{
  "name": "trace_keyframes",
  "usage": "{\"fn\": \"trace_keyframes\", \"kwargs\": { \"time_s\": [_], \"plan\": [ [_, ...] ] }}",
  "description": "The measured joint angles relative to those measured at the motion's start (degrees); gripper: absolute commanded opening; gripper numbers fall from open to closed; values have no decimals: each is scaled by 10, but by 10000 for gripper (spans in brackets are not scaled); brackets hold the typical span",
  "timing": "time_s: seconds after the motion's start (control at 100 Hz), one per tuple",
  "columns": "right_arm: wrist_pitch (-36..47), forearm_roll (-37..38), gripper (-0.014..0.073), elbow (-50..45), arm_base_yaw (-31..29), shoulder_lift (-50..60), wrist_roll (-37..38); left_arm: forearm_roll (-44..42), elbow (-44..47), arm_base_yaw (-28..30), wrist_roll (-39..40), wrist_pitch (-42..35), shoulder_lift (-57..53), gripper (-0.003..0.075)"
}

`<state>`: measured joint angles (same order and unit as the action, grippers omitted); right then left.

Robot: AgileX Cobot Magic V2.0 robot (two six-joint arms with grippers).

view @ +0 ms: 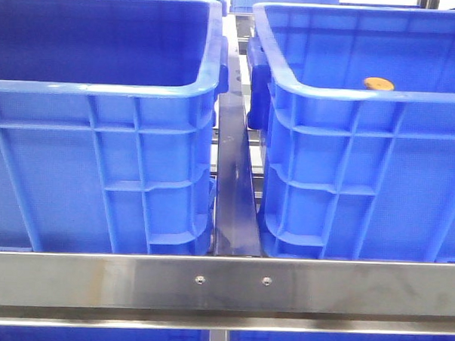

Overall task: Pick red and yellow buttons and place in box
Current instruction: 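Grasp the red button's cap with the right gripper from the left gripper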

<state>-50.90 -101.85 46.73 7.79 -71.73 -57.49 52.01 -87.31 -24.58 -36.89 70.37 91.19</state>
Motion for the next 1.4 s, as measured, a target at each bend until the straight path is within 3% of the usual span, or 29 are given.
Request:
{"fn": "trace_keyframes", "kwargs": {
  "time_s": [1.11,1.4],
  "plan": [
    [1,0,533,21,18,-28,6,0,0,0,0,0,0,188],
    [-17,-1,224,22,18,-36,7,-1,0,0,-1,0,0,188]
  ]
}}
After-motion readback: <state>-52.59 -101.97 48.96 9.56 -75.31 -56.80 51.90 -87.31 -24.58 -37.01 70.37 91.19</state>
